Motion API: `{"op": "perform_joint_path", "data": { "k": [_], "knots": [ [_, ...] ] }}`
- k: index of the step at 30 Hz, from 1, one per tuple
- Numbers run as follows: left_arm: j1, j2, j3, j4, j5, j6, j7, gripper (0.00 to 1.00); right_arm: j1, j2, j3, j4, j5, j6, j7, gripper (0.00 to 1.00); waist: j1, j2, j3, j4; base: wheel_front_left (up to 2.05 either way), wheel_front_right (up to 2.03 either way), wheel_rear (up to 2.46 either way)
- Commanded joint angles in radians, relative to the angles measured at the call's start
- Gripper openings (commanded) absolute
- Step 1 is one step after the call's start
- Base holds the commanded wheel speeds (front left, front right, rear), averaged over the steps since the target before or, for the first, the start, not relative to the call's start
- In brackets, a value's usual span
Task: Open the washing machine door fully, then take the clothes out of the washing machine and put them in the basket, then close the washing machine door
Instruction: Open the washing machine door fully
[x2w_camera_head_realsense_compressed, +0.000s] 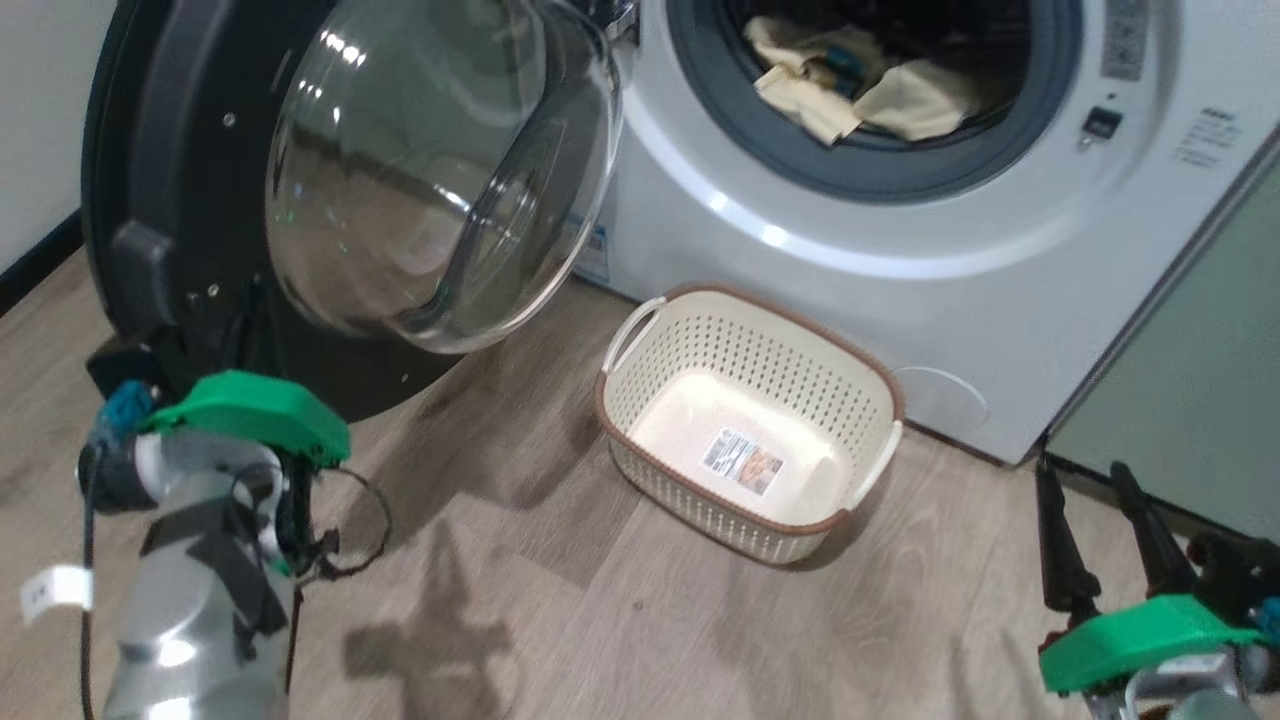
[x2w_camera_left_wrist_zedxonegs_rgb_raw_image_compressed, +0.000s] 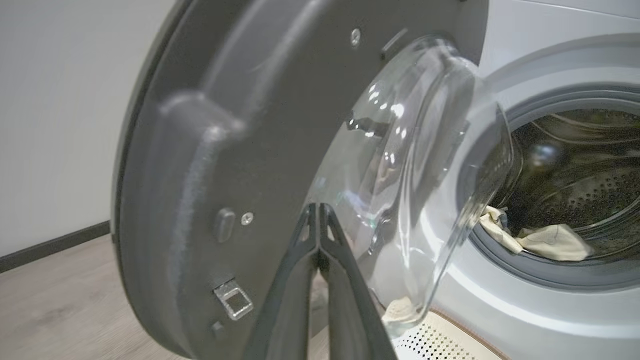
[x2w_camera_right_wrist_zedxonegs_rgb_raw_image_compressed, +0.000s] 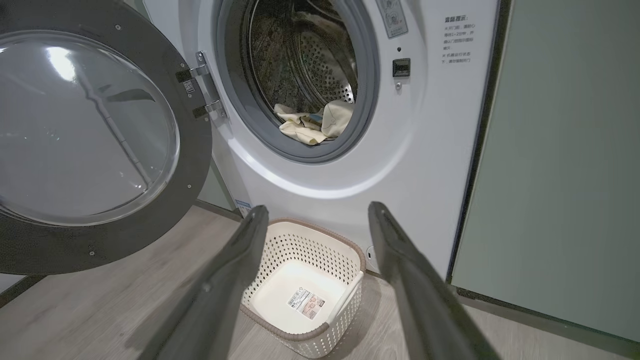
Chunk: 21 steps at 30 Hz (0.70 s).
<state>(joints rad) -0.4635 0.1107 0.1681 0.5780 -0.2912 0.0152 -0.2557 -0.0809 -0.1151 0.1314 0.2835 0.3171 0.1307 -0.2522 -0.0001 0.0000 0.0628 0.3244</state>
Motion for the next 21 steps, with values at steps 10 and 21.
{"op": "perform_joint_path", "data": {
  "k": [10, 21],
  "knots": [
    [0.078, -0.005, -0.034, -0.098, 0.056, -0.067, -0.006, 0.00, 0.019, 0.020, 0.006, -0.038, 0.005, 0.000, -0.010, 1.00, 0.0001, 0.0000, -0.068, -0.126, 0.00, 0.00, 0.00],
    [0.147, -0.009, -0.086, -0.122, 0.065, -0.110, -0.006, 1.00, 0.052, 0.016, -0.027, -0.049, 0.003, 0.000, -0.010, 1.00, 0.0001, 0.0000, -0.097, -0.283, 0.00, 0.00, 0.00]
  ]
}}
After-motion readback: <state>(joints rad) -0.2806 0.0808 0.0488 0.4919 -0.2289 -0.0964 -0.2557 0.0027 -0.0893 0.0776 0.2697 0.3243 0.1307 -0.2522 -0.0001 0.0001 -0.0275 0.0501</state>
